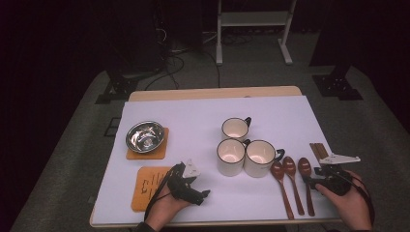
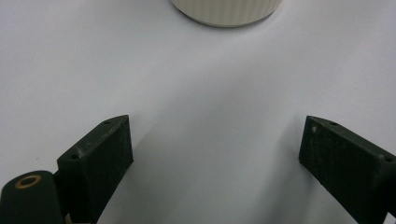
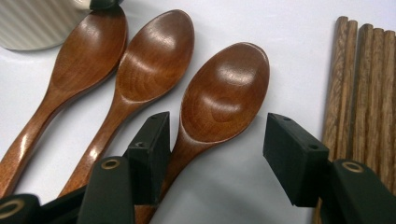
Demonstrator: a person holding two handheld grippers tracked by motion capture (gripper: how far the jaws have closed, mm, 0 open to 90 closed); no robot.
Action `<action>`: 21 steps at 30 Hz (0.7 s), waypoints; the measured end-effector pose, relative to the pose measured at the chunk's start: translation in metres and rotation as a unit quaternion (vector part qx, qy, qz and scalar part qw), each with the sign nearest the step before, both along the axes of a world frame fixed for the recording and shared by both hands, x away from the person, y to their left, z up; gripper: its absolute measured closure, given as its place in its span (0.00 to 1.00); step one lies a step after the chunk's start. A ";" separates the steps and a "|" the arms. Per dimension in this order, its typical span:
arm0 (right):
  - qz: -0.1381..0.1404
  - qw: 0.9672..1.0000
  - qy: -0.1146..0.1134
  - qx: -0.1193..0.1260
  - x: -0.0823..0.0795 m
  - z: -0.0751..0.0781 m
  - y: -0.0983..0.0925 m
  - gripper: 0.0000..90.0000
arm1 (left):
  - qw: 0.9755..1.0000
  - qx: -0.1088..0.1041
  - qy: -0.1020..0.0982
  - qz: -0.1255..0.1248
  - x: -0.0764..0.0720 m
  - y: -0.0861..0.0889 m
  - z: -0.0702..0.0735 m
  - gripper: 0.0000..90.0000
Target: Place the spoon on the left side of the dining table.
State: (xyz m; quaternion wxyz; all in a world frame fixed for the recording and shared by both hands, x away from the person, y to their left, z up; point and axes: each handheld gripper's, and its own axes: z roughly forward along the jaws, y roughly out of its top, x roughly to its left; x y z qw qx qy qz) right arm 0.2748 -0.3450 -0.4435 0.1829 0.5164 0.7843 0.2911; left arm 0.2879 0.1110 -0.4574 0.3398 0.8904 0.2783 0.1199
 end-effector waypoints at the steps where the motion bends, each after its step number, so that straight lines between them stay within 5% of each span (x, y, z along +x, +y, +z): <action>1: -0.003 1.000 0.001 0.002 0.000 0.000 0.000 0.45 | 1.000 0.000 0.000 0.000 0.000 0.000 0.000 0.10; 21: -0.014 1.000 0.001 0.002 0.003 -0.001 -0.011 0.47 | 1.000 0.000 0.000 0.000 0.000 0.000 0.000 0.10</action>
